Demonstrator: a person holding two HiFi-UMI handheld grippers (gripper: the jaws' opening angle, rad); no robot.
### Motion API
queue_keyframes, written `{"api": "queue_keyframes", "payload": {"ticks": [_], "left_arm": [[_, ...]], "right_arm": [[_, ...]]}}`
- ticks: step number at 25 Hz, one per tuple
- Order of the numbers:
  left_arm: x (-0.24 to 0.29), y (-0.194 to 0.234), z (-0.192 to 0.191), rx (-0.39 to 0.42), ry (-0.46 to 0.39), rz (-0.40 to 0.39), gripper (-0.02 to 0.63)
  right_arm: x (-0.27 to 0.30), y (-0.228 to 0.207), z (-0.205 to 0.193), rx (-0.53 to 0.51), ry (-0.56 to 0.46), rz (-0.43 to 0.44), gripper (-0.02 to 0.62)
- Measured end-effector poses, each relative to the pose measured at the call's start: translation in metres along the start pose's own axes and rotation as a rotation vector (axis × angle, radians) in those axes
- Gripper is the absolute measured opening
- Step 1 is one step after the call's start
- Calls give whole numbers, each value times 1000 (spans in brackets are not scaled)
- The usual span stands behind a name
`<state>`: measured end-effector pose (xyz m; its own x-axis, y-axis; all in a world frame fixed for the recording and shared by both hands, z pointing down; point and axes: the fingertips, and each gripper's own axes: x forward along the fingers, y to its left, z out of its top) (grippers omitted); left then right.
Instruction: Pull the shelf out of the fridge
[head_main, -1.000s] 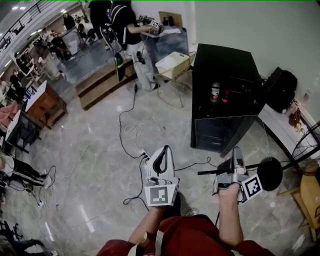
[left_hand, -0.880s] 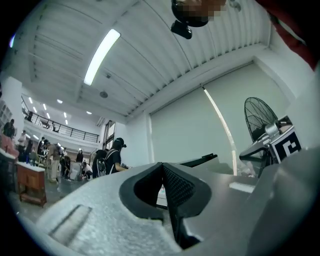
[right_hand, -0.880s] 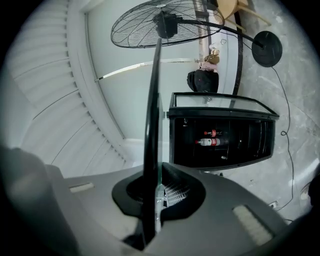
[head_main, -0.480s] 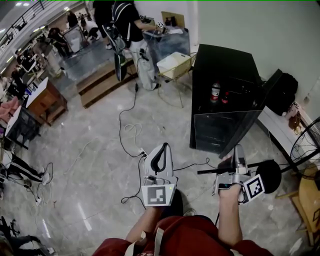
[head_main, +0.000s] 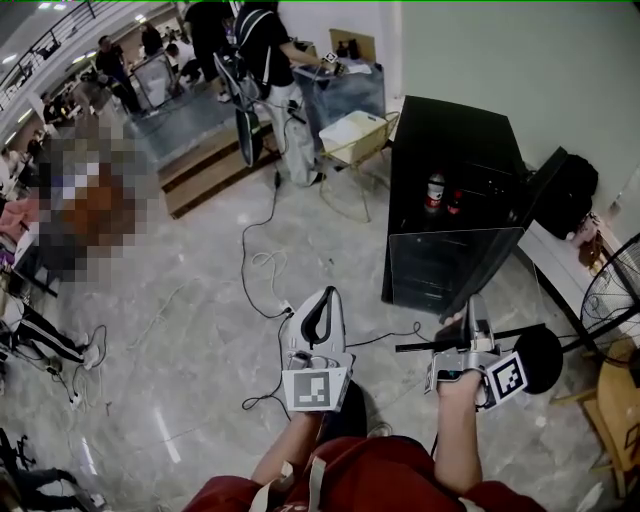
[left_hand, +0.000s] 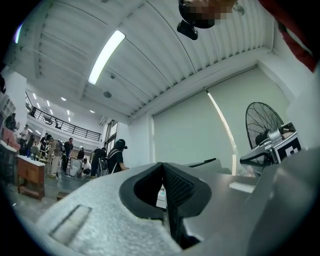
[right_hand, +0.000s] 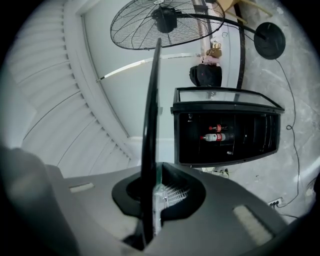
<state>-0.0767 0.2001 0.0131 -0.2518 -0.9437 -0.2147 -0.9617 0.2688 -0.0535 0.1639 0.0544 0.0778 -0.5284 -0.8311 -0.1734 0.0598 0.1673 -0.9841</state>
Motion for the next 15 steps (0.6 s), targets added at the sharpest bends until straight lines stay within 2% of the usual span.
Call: {"api": "queue_keyframes", "payload": {"ticks": [15], "left_arm": [[-4, 1, -3, -2, -3, 3, 0]], "right_arm": [[-1, -3, -6, 10, 19, 11, 9]]}}
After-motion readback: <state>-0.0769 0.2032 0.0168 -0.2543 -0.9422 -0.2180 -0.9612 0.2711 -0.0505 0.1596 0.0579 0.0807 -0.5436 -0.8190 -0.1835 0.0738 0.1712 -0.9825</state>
